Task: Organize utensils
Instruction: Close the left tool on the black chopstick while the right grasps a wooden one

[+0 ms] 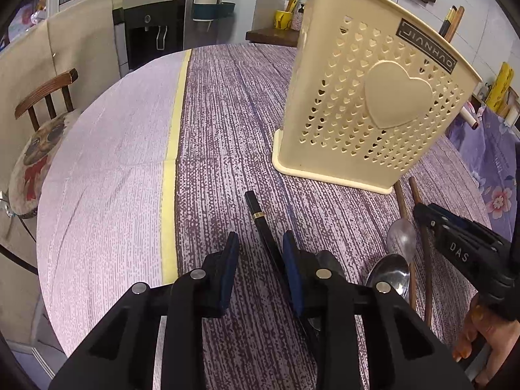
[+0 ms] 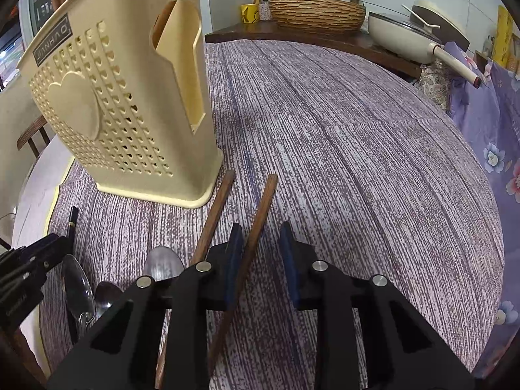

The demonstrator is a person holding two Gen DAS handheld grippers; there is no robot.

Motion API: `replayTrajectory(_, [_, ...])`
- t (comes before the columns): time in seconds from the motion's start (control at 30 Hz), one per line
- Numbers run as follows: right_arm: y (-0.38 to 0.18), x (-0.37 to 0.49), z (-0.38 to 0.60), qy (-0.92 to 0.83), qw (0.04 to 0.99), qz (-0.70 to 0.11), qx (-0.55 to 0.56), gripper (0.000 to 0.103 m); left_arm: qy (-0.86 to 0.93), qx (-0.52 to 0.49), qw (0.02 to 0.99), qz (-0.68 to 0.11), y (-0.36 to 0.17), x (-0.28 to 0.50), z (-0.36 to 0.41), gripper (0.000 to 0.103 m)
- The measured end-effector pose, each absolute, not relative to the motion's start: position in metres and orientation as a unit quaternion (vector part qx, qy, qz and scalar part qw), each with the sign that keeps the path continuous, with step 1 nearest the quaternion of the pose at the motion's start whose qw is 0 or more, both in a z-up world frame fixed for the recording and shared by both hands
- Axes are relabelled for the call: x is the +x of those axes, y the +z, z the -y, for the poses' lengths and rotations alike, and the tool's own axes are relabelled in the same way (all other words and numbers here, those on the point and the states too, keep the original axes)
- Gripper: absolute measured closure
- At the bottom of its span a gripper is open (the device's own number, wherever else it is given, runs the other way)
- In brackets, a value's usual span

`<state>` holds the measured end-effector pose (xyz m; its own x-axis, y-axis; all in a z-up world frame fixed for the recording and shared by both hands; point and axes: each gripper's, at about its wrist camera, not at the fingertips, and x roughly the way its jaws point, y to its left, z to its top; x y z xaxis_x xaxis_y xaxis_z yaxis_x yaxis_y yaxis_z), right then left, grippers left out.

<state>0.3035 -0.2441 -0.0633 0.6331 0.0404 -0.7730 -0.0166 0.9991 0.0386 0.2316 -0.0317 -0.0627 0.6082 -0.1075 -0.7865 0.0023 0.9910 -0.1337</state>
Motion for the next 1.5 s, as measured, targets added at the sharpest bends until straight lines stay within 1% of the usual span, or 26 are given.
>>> replayTrajectory(0.17, [-0.063, 0.303, 0.243, 0.016, 0.904, -0.426, 0.013, 0.078, -0.027, -0.052, 0.895, -0.441, -0.063, 0.238, 0.037, 0.075])
replayTrajectory(0.33, [-0.063, 0.303, 0.243, 0.018, 0.904, -0.426, 0.011, 0.078, -0.017, -0.028, 0.899, -0.436, -0.064, 0.233, 0.041, 0.085])
replayTrajectory(0.4, [-0.063, 0.304, 0.241, 0.017, 0.905, -0.426, 0.010, 0.078, -0.015, -0.022, 0.900, -0.435, -0.065, 0.229, 0.042, 0.087])
replayTrajectory(0.73, [-0.062, 0.318, 0.241, 0.013, 0.903, -0.429, 0.014, 0.079, -0.024, 0.000, 0.896, -0.443, -0.064, 0.232, 0.052, 0.089])
replayTrajectory(0.93, [-0.062, 0.321, 0.241, 0.011, 0.904, -0.428, 0.014, 0.087, -0.039, 0.004, 0.894, -0.447, -0.063, 0.236, 0.047, 0.091])
replayTrajectory(1.0, [-0.062, 0.321, 0.242, 0.011, 0.903, -0.428, 0.014, 0.091, -0.042, 0.003, 0.893, -0.448, -0.063, 0.236, 0.046, 0.092])
replayTrajectory(1.13, [-0.062, 0.323, 0.244, 0.014, 0.903, -0.429, 0.019, 0.091, -0.049, -0.004, 0.890, -0.454, -0.063, 0.240, 0.040, 0.094])
replayTrajectory(1.5, [-0.063, 0.320, 0.244, 0.012, 0.905, -0.425, 0.033, 0.092, -0.049, -0.008, 0.888, -0.456, -0.063, 0.246, 0.039, 0.095])
